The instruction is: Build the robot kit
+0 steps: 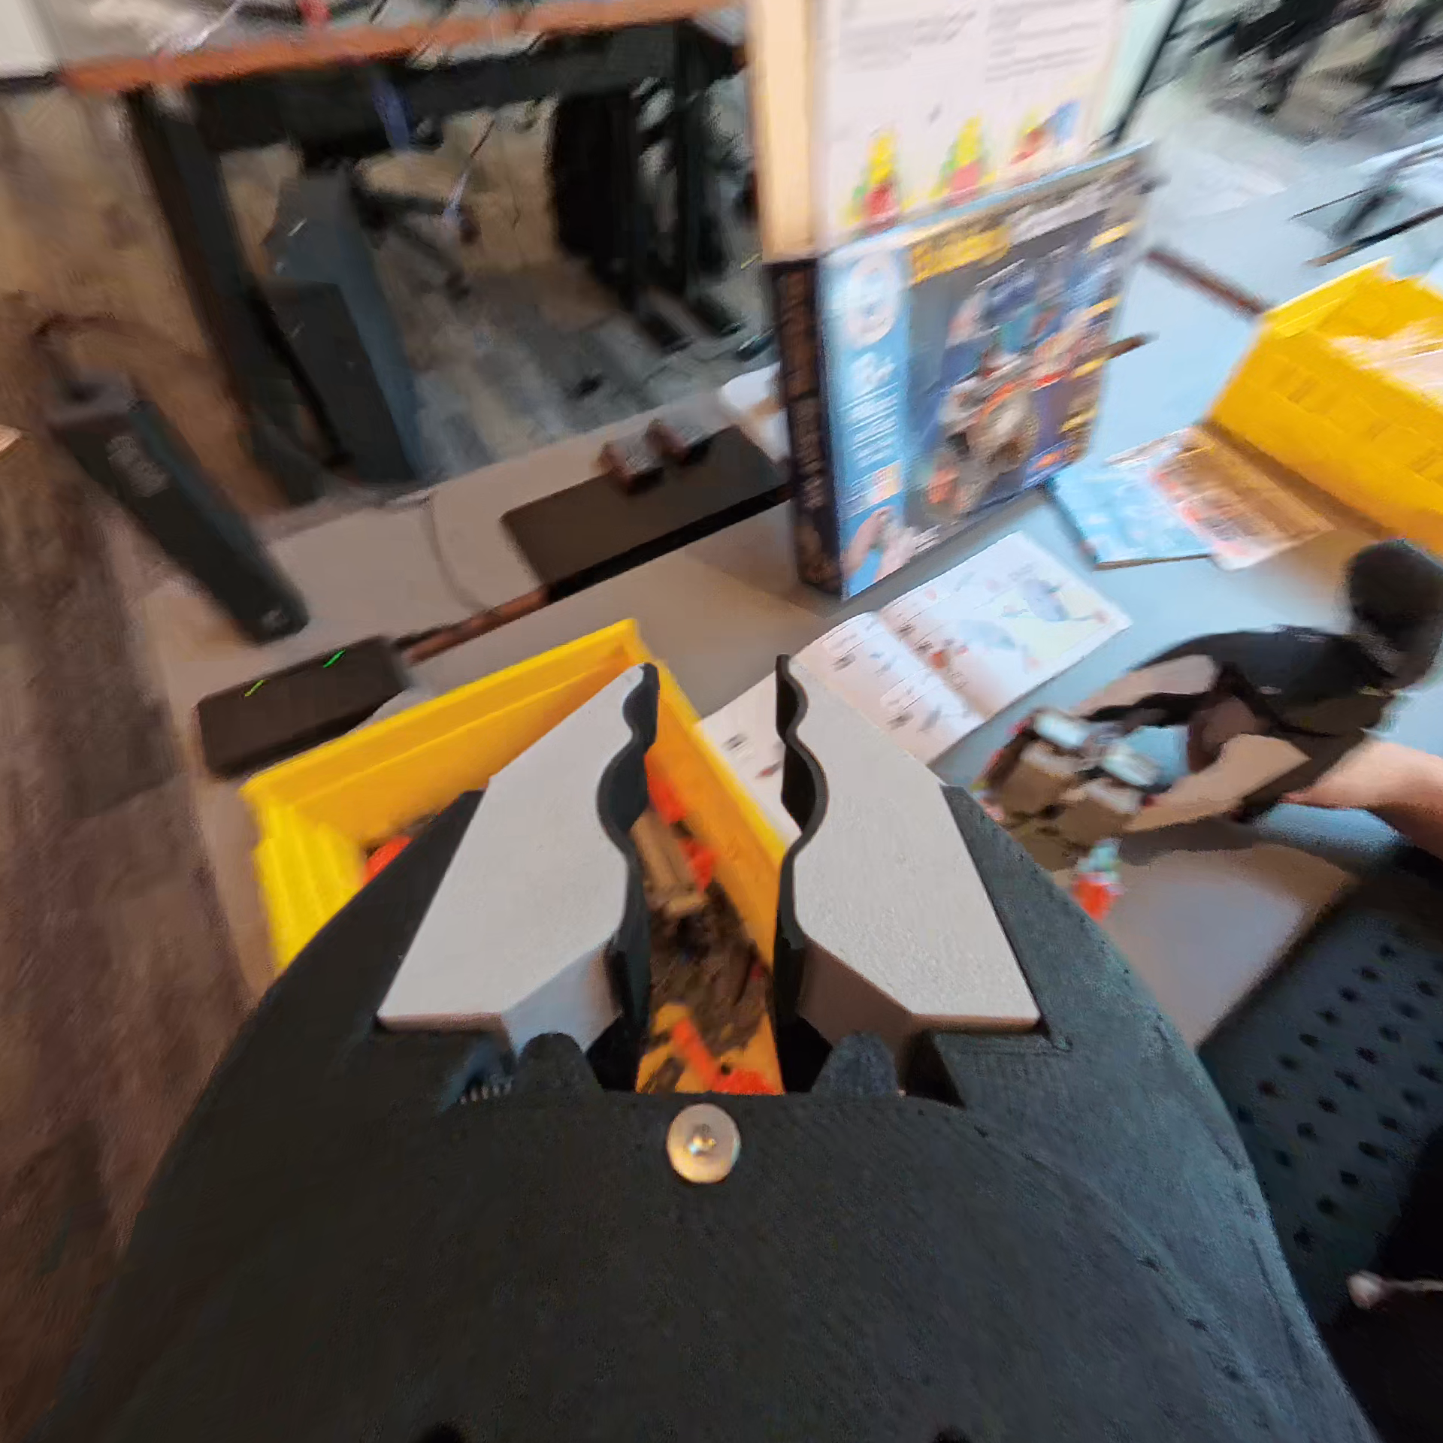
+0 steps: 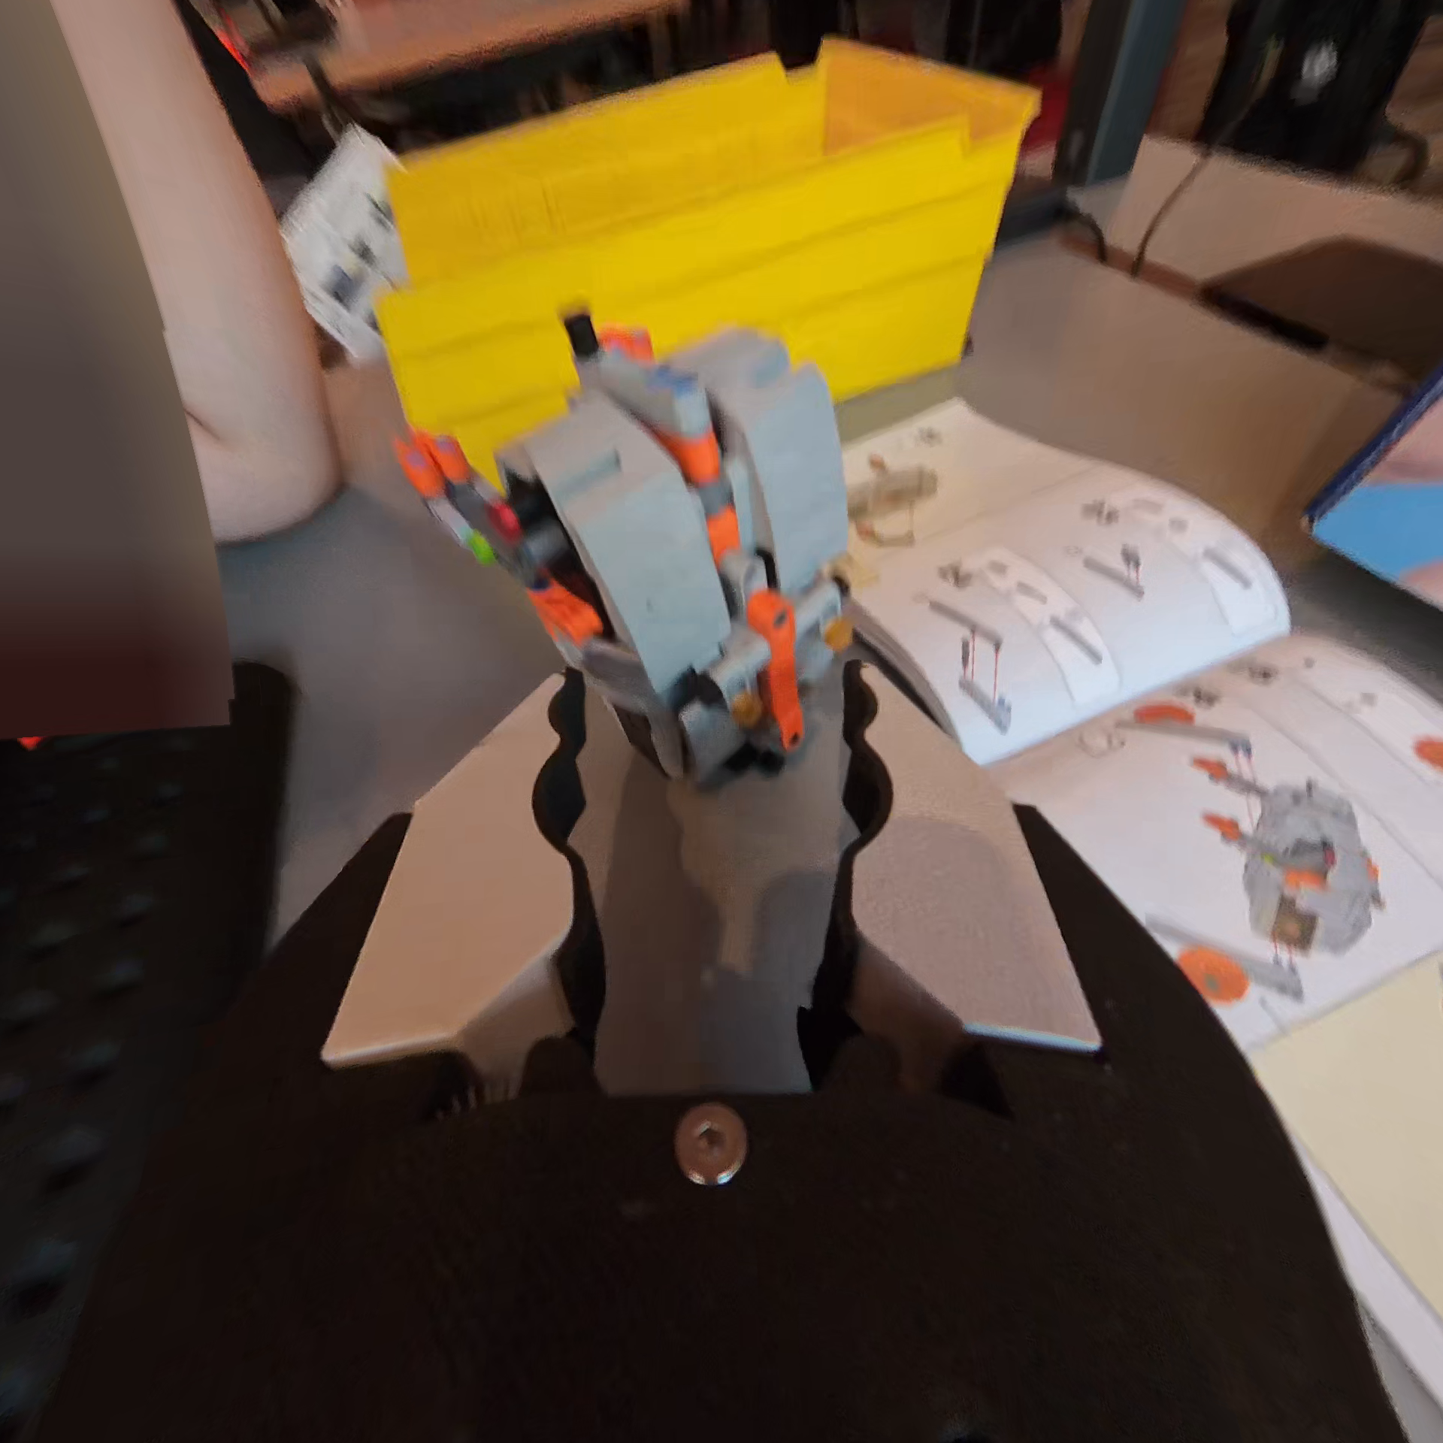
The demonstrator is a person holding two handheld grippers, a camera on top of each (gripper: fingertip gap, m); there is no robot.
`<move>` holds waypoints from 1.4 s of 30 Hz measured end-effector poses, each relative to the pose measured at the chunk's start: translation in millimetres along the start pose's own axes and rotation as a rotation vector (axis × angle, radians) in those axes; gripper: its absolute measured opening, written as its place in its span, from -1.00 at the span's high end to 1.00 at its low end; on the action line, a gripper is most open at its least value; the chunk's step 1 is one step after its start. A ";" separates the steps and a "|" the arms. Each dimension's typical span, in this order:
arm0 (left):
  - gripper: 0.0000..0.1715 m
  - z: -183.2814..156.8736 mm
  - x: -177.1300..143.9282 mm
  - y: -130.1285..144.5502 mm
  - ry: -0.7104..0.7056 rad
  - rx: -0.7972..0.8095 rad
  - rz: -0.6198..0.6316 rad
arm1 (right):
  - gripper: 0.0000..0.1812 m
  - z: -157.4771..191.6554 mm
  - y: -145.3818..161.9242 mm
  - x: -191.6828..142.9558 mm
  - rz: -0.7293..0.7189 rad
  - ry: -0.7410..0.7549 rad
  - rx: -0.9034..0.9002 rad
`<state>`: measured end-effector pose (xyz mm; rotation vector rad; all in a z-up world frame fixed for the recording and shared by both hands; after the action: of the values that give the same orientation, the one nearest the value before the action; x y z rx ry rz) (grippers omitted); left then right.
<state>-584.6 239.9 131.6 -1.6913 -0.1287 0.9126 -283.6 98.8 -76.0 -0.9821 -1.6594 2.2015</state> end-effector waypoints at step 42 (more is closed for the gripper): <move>0.05 -170.8 136.6 115.8 0.367 0.171 0.151 | 0.35 -29.3 -8.3 -9.5 -0.122 -0.306 -0.057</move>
<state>-426.0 138.5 -29.0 -1.6941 0.3182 0.6859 -260.0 119.1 -68.9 -0.5579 -1.8619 2.3242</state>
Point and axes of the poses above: each gripper's, where its closed fingertips meet, x out along the fingers, y out of its underside, z = x × y across the jaws, the point moved 8 cm from there along -x, back along the fingers, and after that the axes turned 2 degrees about z, right-handed, at the moved point
